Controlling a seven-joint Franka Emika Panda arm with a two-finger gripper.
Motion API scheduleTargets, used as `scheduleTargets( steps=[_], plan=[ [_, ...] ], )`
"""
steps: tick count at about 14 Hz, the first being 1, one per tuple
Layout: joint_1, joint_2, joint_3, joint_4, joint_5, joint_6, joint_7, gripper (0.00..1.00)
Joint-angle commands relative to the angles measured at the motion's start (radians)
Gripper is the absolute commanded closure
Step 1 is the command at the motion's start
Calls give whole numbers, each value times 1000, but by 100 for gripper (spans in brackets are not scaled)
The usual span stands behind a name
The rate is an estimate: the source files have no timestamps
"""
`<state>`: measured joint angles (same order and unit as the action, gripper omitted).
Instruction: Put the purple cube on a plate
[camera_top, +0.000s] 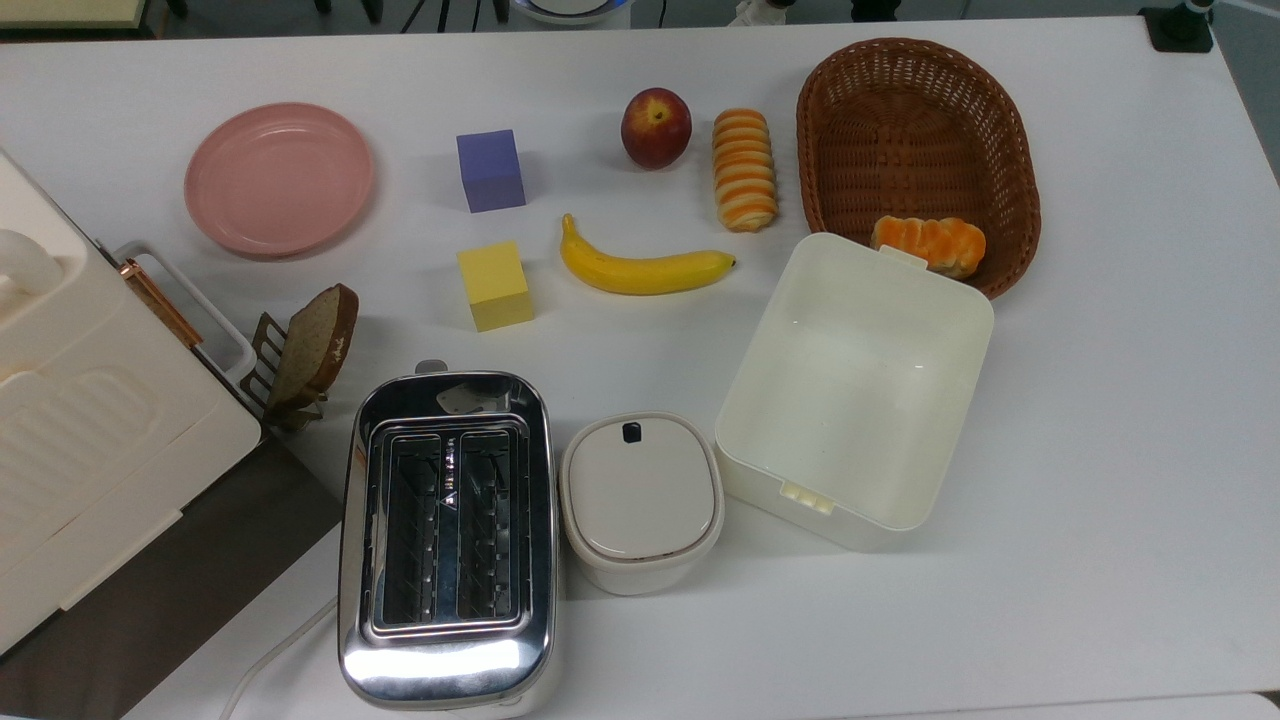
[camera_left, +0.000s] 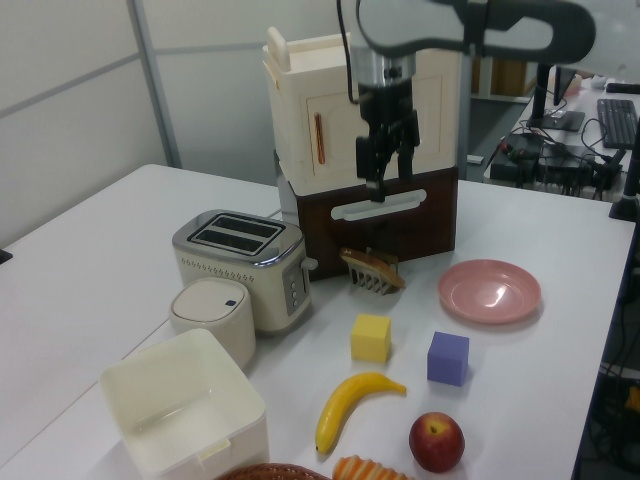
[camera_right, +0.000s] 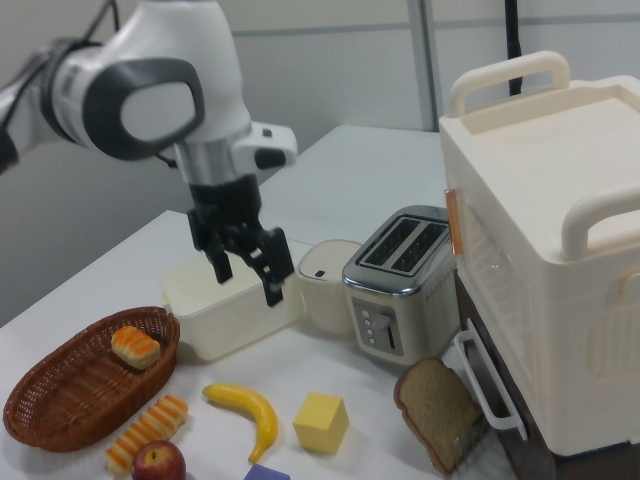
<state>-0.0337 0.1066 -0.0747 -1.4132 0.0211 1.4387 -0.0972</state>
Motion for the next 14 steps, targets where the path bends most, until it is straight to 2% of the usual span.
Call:
scheduleTargets(
  steps=[1, 3, 5, 8, 11, 14],
  plan=[
    [41, -18, -7, -207, -59, 141, -47, 0],
    [52, -22, -7, -327, -61, 186, -120, 0],
    [84, -42, -14, -429, -69, 229, -133, 0],
    [106, -129, -14, -651, -131, 377, -133, 0],
    [104, -130, -20, -742, -194, 443, -150, 0],
    [106, -127, -80, -820, -257, 563, -150, 0]
  ],
)
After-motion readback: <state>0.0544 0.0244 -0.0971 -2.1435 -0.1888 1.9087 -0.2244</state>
